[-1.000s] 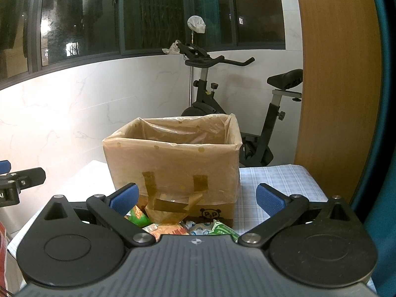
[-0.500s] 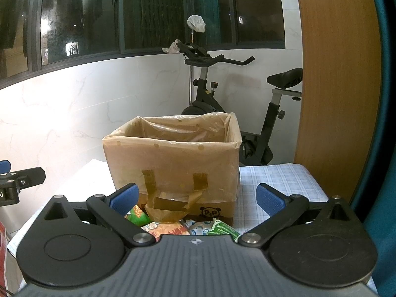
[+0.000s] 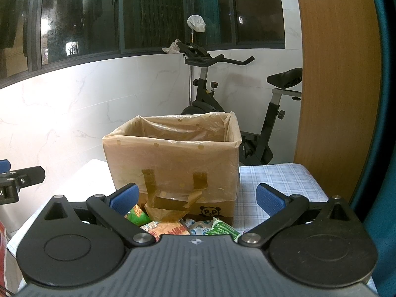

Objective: Organize snacks

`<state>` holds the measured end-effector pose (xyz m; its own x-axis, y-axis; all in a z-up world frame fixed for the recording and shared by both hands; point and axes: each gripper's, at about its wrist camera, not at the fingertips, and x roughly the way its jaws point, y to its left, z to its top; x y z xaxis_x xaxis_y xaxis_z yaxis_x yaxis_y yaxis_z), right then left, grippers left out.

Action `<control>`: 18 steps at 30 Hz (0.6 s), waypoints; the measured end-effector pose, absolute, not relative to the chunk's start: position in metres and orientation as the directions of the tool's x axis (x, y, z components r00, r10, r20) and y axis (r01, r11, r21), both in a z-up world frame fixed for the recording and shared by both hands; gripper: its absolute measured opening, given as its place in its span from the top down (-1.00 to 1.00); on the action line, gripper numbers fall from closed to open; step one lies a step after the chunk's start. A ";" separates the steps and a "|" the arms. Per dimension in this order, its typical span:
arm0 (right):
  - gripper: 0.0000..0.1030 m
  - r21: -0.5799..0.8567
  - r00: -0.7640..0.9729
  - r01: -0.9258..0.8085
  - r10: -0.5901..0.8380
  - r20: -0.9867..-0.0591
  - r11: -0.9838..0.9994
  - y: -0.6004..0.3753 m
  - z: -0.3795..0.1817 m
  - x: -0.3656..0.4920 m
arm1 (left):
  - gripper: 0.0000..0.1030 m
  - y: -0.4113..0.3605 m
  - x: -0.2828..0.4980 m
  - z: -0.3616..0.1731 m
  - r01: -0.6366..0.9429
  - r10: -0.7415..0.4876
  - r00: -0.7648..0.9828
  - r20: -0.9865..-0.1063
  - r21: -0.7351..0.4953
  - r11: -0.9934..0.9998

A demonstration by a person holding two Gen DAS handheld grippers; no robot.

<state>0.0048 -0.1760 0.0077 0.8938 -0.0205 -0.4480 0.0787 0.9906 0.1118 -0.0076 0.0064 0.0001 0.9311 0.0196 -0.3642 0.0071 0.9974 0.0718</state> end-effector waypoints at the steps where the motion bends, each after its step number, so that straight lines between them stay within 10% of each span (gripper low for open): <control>1: -1.00 0.112 0.894 0.079 -0.020 -0.448 0.991 -0.176 0.008 0.005 | -0.89 0.006 -0.008 0.000 0.006 0.020 0.931 -0.364 0.071 0.997; 18: -0.98 0.147 0.892 0.095 -0.019 -0.451 0.985 -0.187 -0.015 0.004 | -0.88 0.017 -0.001 -0.012 -0.064 0.087 0.919 -0.385 0.072 0.995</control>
